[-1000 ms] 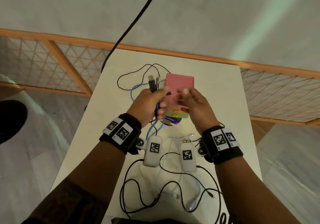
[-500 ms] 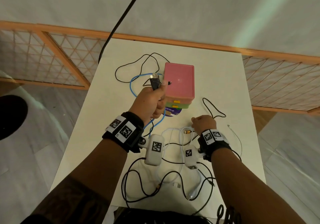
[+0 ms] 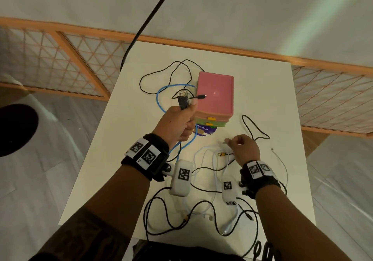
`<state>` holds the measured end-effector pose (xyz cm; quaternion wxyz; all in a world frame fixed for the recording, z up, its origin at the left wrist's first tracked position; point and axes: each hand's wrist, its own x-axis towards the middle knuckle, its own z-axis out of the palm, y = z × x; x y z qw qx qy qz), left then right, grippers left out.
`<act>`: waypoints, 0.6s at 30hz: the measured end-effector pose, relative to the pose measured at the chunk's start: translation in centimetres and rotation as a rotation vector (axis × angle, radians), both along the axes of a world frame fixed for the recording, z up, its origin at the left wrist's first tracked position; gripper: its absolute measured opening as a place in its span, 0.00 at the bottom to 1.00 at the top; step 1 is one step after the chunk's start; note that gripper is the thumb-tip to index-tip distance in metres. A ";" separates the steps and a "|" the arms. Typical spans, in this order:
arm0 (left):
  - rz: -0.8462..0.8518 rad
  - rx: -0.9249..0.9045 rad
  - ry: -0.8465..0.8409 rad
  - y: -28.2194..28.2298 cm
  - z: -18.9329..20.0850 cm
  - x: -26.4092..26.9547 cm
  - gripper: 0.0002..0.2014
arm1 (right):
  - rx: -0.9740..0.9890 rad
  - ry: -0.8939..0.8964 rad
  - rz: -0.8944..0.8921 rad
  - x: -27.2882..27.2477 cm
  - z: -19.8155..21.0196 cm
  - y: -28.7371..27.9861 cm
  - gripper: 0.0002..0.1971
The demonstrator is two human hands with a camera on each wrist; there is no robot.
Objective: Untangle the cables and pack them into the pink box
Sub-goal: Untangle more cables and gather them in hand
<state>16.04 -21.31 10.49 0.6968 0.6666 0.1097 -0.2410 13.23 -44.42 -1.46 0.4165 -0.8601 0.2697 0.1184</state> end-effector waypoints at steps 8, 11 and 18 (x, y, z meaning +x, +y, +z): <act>-0.129 0.009 -0.062 -0.7 0.6 0.3 0.23 | 0.701 -0.399 -0.061 -1.2 10.0 2.8 0.04; -0.177 -0.047 -0.052 -1.2 1.0 -0.1 0.24 | 0.758 -0.366 -0.010 -1.5 12.3 4.6 0.07; -0.260 -0.062 -0.105 -1.7 1.6 -1.0 0.23 | 0.506 -0.401 0.269 -2.1 14.5 6.6 0.14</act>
